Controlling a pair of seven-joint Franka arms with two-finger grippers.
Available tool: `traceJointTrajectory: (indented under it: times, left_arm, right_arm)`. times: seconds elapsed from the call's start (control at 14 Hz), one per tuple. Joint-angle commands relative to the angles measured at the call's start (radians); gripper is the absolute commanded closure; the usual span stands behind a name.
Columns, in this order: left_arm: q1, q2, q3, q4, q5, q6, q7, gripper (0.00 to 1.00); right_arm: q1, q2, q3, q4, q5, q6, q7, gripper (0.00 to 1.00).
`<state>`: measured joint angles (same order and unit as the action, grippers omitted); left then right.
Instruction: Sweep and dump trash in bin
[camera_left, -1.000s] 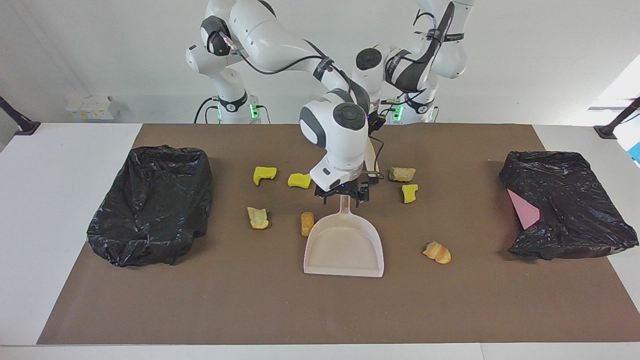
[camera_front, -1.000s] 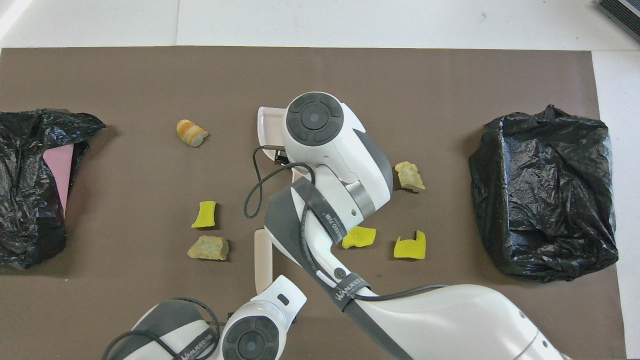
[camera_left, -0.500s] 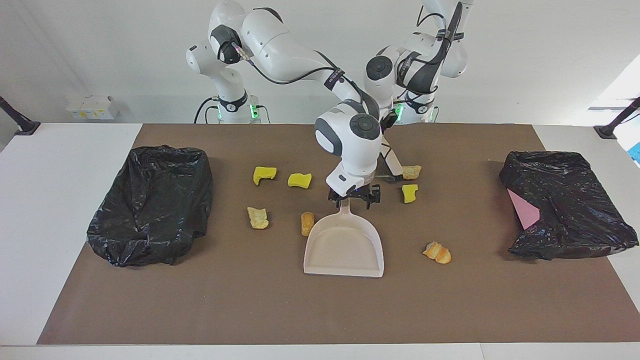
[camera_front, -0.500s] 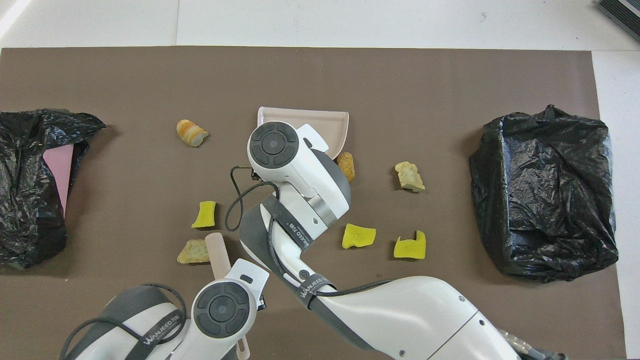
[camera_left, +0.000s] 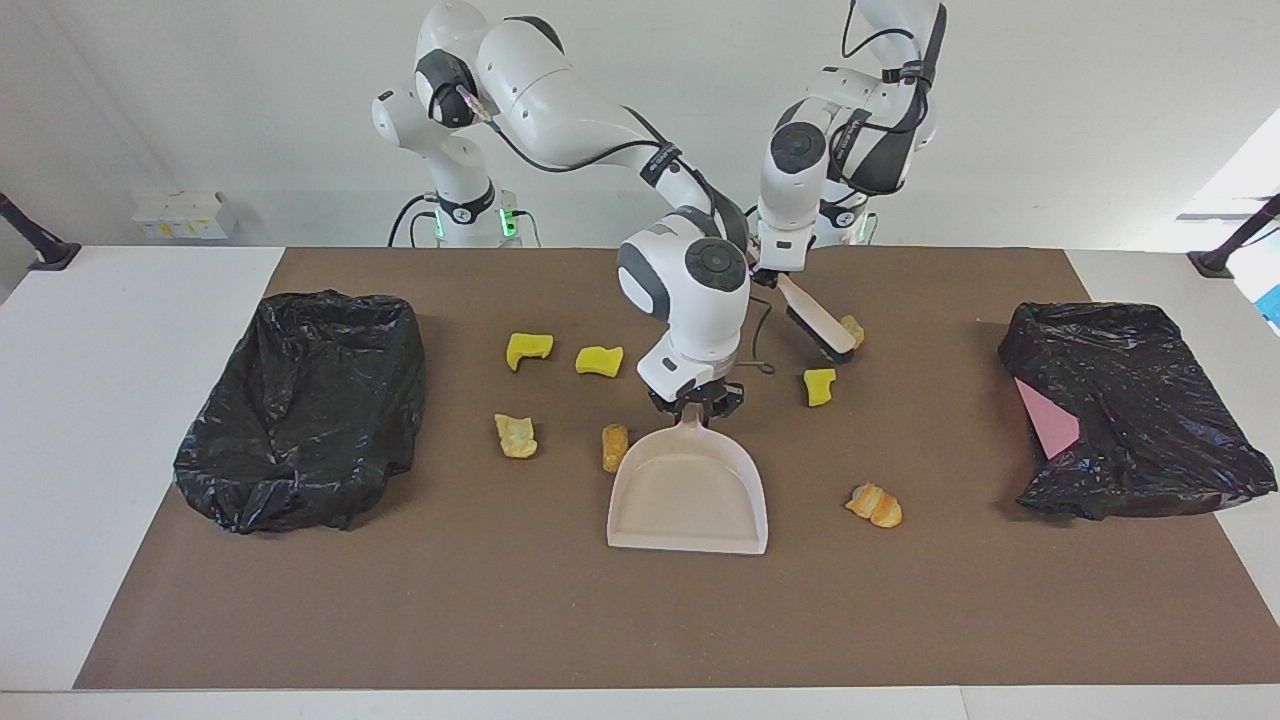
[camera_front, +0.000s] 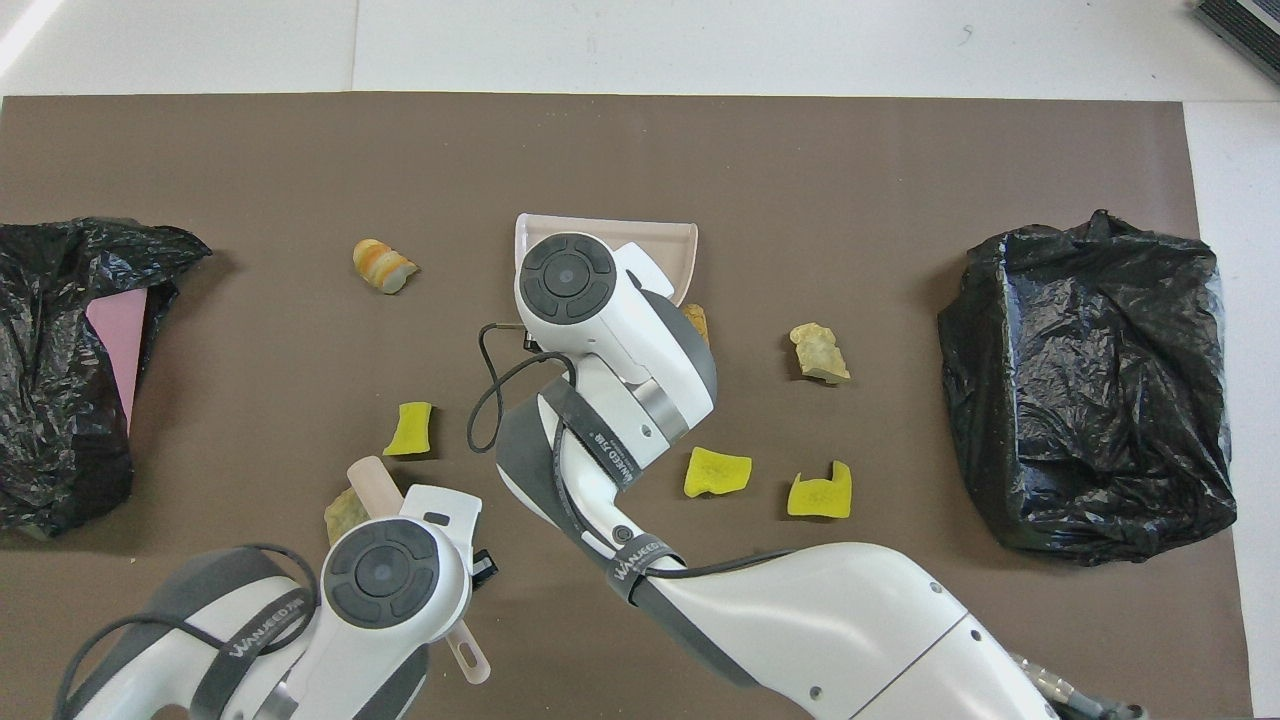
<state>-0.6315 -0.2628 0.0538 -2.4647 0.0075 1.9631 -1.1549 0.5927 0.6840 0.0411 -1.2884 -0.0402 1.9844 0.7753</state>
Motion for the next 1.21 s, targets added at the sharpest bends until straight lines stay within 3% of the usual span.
traceJointTrajectory:
  times: [0.0,0.21,0.36,0.5,0.71,1.0,1.14]
  left_arm:
    - [0.087,-0.062,-0.008,0.043,0.012,-0.096,-0.02,1.0]
    - [0.124,-0.099,-0.008,0.004,0.011,-0.121,-0.049,1.0]
    - [0.125,-0.173,-0.009,-0.083,0.009,-0.105,-0.051,1.0]
    - [0.124,-0.196,-0.009,-0.135,0.005,-0.099,-0.054,1.0]
    - [0.111,-0.19,-0.011,-0.235,-0.014,0.035,-0.08,1.0]
    - [0.111,-0.119,-0.009,-0.229,-0.046,0.227,-0.048,1.0]
    - [0.124,-0.067,-0.008,-0.192,-0.058,0.293,0.054,1.0]
  right_arm:
    - [-0.024,-0.055,0.008,-0.055,0.008,-0.001,0.004,1.0]
    - [-0.033,-0.093,0.006,-0.071,0.003,-0.006,-0.069,1.0]
    - [-0.03,-0.138,0.008,-0.104,-0.01,-0.009,-0.097,1.0]
    - [-0.013,-0.171,0.006,-0.138,-0.012,-0.042,-0.202,1.0]
    - [-0.025,-0.208,0.009,-0.146,-0.009,-0.149,-0.636,1.0]
    - [-0.037,-0.235,0.005,-0.207,-0.018,-0.154,-1.077,1.0]
    - [-0.068,-0.233,0.006,-0.216,-0.035,-0.138,-1.306,1.0]
